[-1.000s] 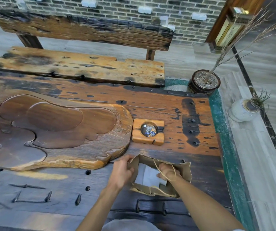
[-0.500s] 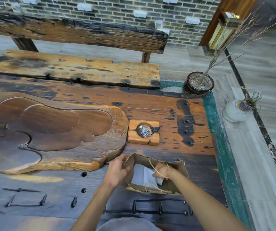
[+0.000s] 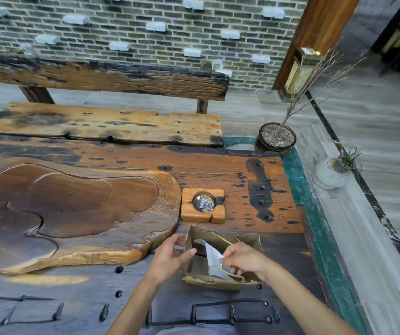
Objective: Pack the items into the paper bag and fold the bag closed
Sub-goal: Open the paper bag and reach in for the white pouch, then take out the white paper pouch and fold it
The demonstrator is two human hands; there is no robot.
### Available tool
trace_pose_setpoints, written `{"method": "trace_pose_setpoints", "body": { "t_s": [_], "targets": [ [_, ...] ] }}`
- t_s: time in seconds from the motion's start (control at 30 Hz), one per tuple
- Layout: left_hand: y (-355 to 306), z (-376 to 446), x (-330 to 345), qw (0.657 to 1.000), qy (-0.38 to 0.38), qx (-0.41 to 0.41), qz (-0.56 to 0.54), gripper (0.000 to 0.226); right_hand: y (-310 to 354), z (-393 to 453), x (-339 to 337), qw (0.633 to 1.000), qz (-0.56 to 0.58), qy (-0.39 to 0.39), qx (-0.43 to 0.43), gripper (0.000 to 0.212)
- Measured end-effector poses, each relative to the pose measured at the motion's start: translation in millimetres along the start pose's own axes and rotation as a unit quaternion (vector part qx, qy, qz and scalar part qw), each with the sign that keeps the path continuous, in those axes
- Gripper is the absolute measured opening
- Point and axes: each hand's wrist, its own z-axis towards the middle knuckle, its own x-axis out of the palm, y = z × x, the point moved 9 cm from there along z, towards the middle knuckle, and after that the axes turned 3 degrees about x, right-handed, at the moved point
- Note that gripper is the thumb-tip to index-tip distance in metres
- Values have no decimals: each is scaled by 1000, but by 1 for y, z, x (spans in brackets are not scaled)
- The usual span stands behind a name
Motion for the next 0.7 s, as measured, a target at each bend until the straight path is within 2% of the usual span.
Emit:
{"method": "trace_pose_setpoints", "body": {
  "t_s": [0.2,0.3,0.47,0.7],
  "targets": [
    [-21,-7,-10,998,-17,51,42,53,19,-43,-12,991,121,-7,-50,10],
    [-39,-13,-15,996,-7,82,25,51,36,-65,-18,980,183,14,-77,9],
    [-83,-27,-14,988,70,133,-31,57,71,-97,-28,950,275,46,-140,9],
    [-141,-53,-5,954,188,175,-158,84,117,-134,-38,891,402,47,-203,9]
  ]
}}
